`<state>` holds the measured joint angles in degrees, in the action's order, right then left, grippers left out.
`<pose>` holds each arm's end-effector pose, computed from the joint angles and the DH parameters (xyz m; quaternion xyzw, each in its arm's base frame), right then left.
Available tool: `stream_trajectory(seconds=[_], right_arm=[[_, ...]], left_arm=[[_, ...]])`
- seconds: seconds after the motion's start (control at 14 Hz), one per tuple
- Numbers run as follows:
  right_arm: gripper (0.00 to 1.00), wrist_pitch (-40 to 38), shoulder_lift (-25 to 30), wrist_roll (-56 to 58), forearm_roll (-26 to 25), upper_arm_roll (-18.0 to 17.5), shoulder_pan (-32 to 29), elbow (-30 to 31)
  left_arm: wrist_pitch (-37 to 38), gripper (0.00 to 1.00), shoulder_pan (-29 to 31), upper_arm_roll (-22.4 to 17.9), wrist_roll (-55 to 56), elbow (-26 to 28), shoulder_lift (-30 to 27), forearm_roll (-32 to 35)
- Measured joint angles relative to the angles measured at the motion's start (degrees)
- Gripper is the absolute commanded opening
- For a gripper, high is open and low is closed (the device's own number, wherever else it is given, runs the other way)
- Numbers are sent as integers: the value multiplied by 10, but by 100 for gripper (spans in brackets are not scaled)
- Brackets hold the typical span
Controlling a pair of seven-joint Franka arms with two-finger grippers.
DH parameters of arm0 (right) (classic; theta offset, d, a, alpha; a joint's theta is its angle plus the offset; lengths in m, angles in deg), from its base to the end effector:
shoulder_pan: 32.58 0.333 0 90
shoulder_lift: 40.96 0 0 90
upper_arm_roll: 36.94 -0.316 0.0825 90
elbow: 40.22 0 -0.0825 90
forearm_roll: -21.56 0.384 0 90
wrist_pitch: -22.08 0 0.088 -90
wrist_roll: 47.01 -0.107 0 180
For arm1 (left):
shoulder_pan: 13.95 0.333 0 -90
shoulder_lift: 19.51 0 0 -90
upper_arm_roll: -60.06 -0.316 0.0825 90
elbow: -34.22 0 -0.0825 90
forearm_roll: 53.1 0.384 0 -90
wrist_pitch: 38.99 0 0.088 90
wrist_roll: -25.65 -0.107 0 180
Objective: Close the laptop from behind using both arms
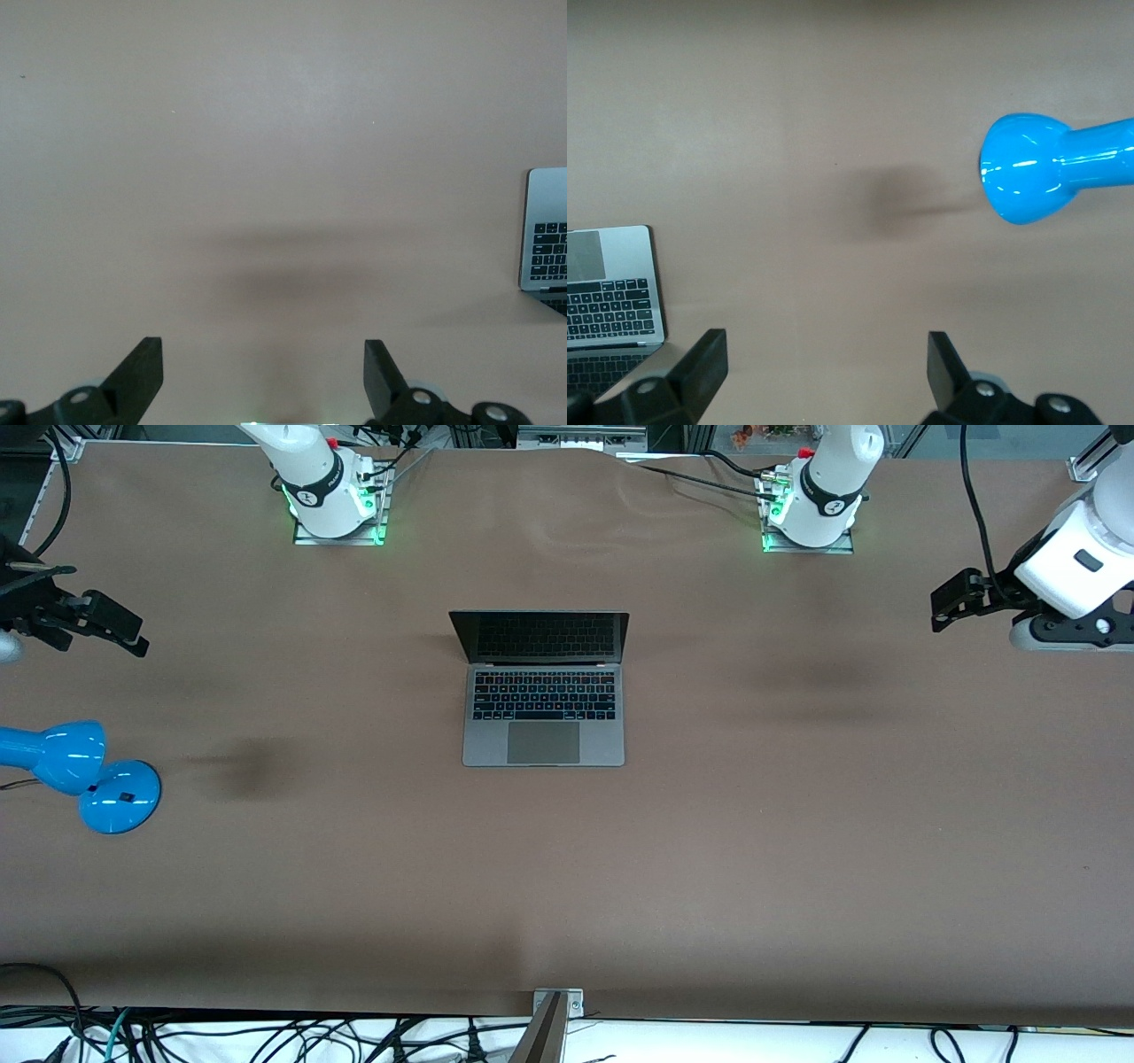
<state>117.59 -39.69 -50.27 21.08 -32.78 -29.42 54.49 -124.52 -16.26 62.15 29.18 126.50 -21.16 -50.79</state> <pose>0.5555 -0.0109 0.6063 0.9992 -0.0368 0.0181 0.0030 0.5351 -0.0369 0.6152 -0.9988 0.0069 0.0430 0.0237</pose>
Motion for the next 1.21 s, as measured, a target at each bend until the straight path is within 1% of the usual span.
stream_trajectory(seconds=[0.64, 1.07, 1.21], right_arm=[[100, 0, 0, 0, 0, 0, 0, 0], [100, 0, 0, 0, 0, 0, 0, 0], [100, 0, 0, 0, 0, 0, 0, 0]], left_arm=[[7, 100, 0, -5, -1, -2, 0, 0], [12, 100, -6, -3, 0, -2, 1, -1], [25, 100, -9, 3, 0, -2, 1, -2]])
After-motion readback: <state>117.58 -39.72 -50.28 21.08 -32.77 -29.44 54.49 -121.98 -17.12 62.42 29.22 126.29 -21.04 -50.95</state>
